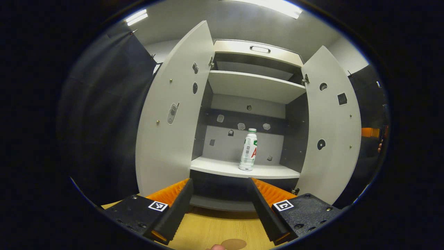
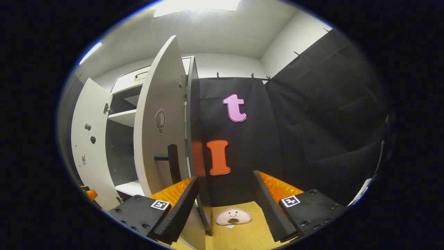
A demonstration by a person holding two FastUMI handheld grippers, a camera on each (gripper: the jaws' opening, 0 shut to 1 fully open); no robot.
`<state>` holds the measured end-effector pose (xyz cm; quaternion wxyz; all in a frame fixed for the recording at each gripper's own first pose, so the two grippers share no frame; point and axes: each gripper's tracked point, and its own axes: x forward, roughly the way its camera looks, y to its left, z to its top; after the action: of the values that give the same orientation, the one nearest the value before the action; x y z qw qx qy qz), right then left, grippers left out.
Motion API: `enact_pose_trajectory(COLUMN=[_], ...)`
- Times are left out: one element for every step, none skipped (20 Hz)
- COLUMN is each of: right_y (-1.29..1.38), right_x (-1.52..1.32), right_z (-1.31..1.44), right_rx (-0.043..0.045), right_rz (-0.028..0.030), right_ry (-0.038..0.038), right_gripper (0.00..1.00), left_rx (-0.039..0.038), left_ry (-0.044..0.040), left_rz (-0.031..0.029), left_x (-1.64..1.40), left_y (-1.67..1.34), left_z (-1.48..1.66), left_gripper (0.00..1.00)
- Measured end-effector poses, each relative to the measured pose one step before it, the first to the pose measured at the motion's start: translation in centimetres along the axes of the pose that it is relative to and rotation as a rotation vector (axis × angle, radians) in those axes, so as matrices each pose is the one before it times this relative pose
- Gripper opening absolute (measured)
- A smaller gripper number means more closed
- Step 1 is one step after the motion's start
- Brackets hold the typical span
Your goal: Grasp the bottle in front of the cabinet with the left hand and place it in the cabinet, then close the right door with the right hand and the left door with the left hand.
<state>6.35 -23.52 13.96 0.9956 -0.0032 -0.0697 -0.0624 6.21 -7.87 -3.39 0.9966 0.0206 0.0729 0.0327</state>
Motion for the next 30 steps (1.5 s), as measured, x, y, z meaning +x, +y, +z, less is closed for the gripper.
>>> enact_pose_trajectory(right_y=[0.261, 0.385, 0.546, 0.073, -0.215, 0.114, 0.305, 0.195, 0.13, 0.158, 0.164, 0.177, 0.17, 0.384, 0.571, 0.508, 0.525, 0.705, 0.748, 0.733, 0.701, 0.829, 0.887, 0.903, 0.818, 0.896, 0.816, 0.841, 0.693, 0.748], right_x=[-0.105, -0.025, 0.094, -0.077, -0.013, 0.069, 0.022, -0.116, -0.032, -0.074, 0.001, -0.157, 0.042, -0.054, -0.072, -0.19, -0.139, -0.094, -0.039, -0.021, -0.039, 0.093, 0.07, 0.112, 0.262, 0.186, 0.24, 0.331, 0.241, 0.428], right_z=[-0.062, -0.136, -0.216, -0.115, -0.137, 0.053, 0.105, -0.004, 0.071, 0.097, 0.016, 0.071, 0.218, -0.01, -0.118, -0.105, -0.023, -0.025, -0.011, -0.011, 0.11, 0.089, 0.044, 0.062, 0.125, -0.008, -0.008, -0.194, -0.131, -0.17], right_rx=[-0.00628, -0.00389, -0.00454, -0.01097, -0.00824, -0.00374, 0.00343, -0.00471, -0.01091, -0.01686, -0.01786, -0.01187, -0.00332, 0.00585, 0.01293, 0.01517, 0.01095, 0.00191, -0.0037, -0.0086, -0.01352, -0.01452, -0.01555, -0.01401, -0.00974, -0.00168, 0.0107, 0.01859, 0.02176, 0.01911], right_rz=[0.00137, 0.00774, 0.00888, -0.01016, -0.00709, -0.00523, -0.00351, -0.00251, -0.00269, -0.00006, -0.0036, -0.00538, -0.00377, 0.00287, 0.00653, 0.00721, 0.00939, 0.01194, 0.01115, 0.0081, 0.00909, 0.01016, 0.01179, 0.01378, 0.01513, 0.01769, 0.01843, 0.01871, 0.01773, 0.01614], right_ry=[0.0001, 0.002, 0.00479, 0.00569, -0.00558, -0.00171, -0.00432, 0.00127, 0.00232, 0.00257, 0.00387, 0.00042, -0.00037, 0.00239, 0.00517, 0.00566, 0.0031, 0.00086, 0.00082, 0.00087, -0.00028, -0.0019, -0.00183, -0.00107, 0.00003, 0.00004, -0.00015, 0.00303, 0.00334, 0.00506], right_gripper=[1.0, 1.0, 1.0, 1.0, 0.97, 0.96, 0.96, 0.97, 1.0, 0.97, 0.97, 0.96, 0.96, 0.96, 0.96, 0.91, 0.96, 0.96, 0.96, 0.96, 0.96, 0.96, 0.96, 0.96, 0.96, 0.86, 0.94, 0.87, 0.94, 0.94], left_rx=[0.00419, 0.0036, 0.00529, 0.00581, 0.00398, -0.00174, -0.00729, -0.01033, -0.00777, -0.00235, -0.00042, -0.00182, -0.00579, -0.00459, -0.00062, 0.00155, 0.00173, 0.00313, 0.00398, 0.00306, 0.00137, -0.00374, -0.00425, -0.00104, 0.00238, 0.00386, 0.00349, 0.00312, 0.00408, 0.005], left_ry=[-0.00416, -0.00377, -0.00583, -0.0092, -0.00996, -0.01011, -0.009, -0.00744, -0.00493, -0.00323, -0.00452, -0.00371, -0.00142, -0.00109, -0.00193, -0.00483, -0.00634, -0.00544, -0.003, 0.00198, 0.0083, 0.00956, 0.00762, 0.00269, -0.00057, -0.00297, -0.00237, -0.00307, -0.00268, -0.00335], left_rz=[0.0123, 0.00857, 0.00693, 0.00234, 0.0012, 0.00008, 0.00016, 0.00009, -0.00048, -0.0016, -0.00257, -0.00837, -0.01005, -0.013, -0.01074, -0.00853, -0.01062, -0.00579, -0.00261, -0.00262, 0.00089, 0.00318, 0.00156, 0.00464, 0.00759, 0.00874, 0.00643, 0.00535, 0.00168, 0.00607], left_x=[-0.078, -0.16, -0.078, -0.162, -0.076, -0.12, -0.056, 0.077, 0.105, 0.169, 0.179, 0.082, 0.177, 0.068, 0.128, 0.101, -0.076, 0.022, 0.1, 0.033, -0.041, -0.067, -0.158, -0.089, -0.079, -0.093, -0.019, -0.157, -0.113, -0.096], left_y=[0.576, 0.488, 0.344, 0.282, 0.222, 0.165, 0.165, 0.133, 0.124, 0.026, 0.075, -0.091, -0.159, -0.243, -0.157, -0.058, -0.025, 0.026, 0.151, 0.167, 0.263, 0.358, 0.215, 0.371, 0.462, 0.414, 0.396, 0.313, 0.664, 0.475], left_z=[-0.014, -0.008, 0.015, 0.087, 0.183, 0.194, 0.076, 0.101, 0.107, 0.01, 0.077, 0.215, -0.044, 0.071, 0.049, 0.213, 0.275, 0.187, 0.009, -0.116, -0.303, -0.333, -0.205, -0.192, 0.062, 0.143, 0.107, 0.181, 0.36, 0.148], left_gripper=[0.95, 0.95, 0.95, 0.95, 0.95, 0.95, 0.95, 0.95, 0.95, 0.95, 0.95, 0.95, 0.95, 0.95, 0.95, 0.95, 0.94, 0.94, 0.95, 0.95, 0.95, 0.95, 0.95, 0.95, 0.95, 0.95, 0.92, 0.92, 0.92, 0.92])
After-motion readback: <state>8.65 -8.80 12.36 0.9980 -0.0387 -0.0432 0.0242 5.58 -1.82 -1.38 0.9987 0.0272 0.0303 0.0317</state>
